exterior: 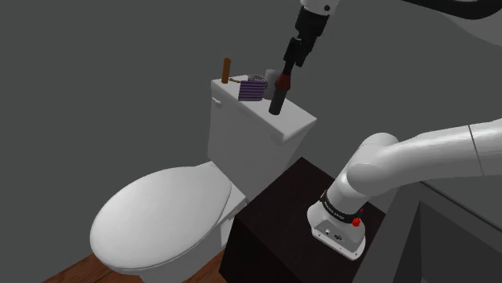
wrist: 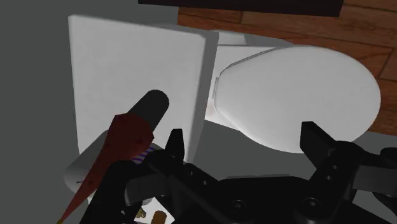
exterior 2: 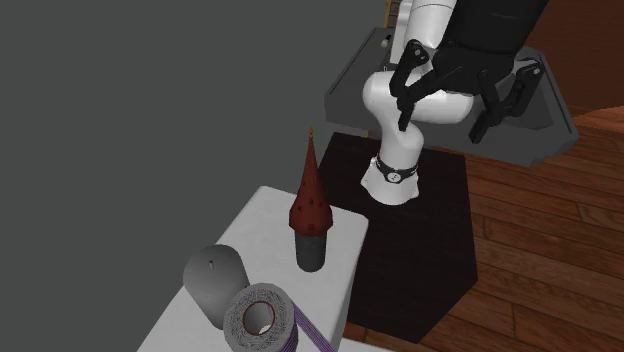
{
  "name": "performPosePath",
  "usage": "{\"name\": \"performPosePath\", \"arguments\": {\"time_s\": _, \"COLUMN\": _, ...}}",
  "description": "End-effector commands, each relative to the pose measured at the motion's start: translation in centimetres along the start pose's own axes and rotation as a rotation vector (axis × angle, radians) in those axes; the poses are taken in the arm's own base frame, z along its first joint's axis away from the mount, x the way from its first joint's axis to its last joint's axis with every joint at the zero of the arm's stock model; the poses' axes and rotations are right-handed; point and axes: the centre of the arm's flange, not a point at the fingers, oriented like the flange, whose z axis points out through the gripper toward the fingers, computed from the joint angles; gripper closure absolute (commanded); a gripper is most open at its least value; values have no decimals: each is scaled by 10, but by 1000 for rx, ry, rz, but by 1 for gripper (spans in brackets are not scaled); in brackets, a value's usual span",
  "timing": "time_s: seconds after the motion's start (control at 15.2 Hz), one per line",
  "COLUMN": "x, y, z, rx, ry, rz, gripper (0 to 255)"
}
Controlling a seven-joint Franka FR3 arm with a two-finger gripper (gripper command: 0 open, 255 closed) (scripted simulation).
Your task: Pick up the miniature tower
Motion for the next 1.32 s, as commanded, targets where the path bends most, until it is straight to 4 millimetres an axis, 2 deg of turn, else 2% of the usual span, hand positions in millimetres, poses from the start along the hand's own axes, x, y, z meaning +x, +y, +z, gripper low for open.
{"name": "performPosePath", "arguments": {"time_s": 0.0, "x": 0, "y": 0, "z": 0, "rx": 0, "ry": 0, "rz": 0, "gripper": 0}}
{"name": "performPosePath", "arguments": {"time_s": 0.46, "x": -39, "y": 85, "z": 60, "rx": 97, "ry": 434, "rz": 168, "gripper": 0}}
{"name": "performPosePath", "arguments": {"time_s": 0.92, "x": -59, "y": 158, "z": 141, "rx": 194, "ry": 868, "rz": 335, "gripper": 0}}
{"name": "performPosePath", "arguments": {"time_s": 1.25, "x": -61, "y": 159, "z": 166, "rx": 199, "ry": 889, "rz": 343, "gripper": 0}}
